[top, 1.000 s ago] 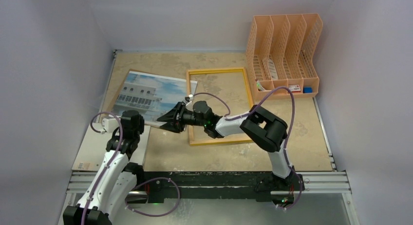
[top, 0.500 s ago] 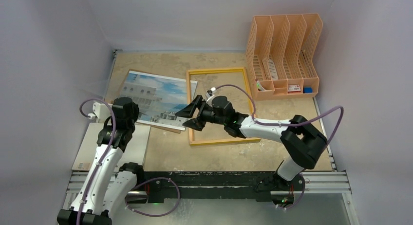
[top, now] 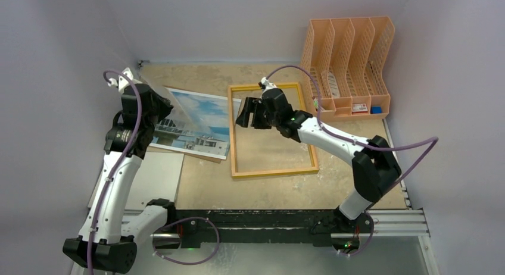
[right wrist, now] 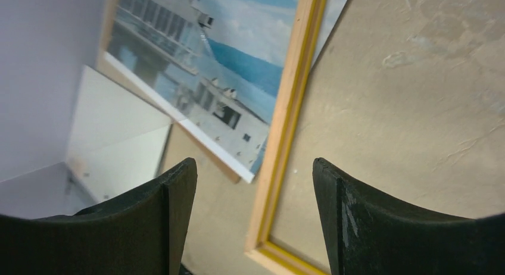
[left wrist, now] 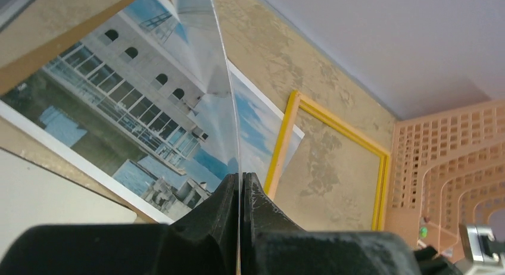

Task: Put the photo into the frame
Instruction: Pick up the photo frame item at the center of the board, then move the photo frame to the center of the board.

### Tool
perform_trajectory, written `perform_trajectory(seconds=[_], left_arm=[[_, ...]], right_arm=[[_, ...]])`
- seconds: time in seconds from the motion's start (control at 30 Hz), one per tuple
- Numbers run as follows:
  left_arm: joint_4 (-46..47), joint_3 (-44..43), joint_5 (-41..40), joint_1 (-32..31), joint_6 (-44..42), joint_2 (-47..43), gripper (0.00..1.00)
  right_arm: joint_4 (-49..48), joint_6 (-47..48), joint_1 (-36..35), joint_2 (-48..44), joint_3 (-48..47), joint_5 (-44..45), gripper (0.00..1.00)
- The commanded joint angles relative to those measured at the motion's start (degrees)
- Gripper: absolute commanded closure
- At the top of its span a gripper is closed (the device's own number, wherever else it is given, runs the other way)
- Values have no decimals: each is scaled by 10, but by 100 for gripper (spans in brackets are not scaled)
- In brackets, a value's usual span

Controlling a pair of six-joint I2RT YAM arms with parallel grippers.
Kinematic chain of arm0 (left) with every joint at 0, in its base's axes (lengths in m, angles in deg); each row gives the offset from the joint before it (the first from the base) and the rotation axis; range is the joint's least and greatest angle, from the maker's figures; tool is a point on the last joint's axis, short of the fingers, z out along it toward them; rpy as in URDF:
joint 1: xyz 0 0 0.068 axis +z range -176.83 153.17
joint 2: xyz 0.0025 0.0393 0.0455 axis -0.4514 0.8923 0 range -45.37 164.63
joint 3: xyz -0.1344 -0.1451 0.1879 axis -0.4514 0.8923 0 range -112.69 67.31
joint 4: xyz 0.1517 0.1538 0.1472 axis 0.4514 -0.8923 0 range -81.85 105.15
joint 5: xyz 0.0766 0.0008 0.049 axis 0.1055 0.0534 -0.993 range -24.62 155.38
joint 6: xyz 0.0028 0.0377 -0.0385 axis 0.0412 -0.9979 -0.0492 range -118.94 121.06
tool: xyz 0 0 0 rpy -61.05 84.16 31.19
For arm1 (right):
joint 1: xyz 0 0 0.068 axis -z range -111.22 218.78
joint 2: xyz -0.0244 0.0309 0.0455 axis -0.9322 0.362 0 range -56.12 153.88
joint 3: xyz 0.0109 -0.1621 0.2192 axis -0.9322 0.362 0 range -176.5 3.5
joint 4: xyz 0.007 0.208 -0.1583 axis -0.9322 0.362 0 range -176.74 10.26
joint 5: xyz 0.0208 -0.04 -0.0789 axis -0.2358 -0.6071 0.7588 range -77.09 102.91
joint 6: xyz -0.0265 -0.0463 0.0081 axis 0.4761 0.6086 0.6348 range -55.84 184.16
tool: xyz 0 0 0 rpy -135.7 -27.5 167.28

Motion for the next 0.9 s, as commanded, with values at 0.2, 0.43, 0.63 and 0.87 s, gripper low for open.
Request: perform_trajectory(seconds=[0.2, 0.43, 0.63, 0.87], left_arm=[[-63, -159, 58, 3, -190, 49, 100], [-83, -175, 13, 3, -215, 59, 100], [-67, -159, 14, 3, -228, 56, 100], [-50, -141, 45, 3, -230, 57, 100]], right_arm=[[171, 142, -82, 150, -146, 135, 28], [236, 96, -131, 220, -207, 204, 38], [248, 71, -149, 243, -210, 204, 51], [226, 54, -156, 250, -195, 139, 57]])
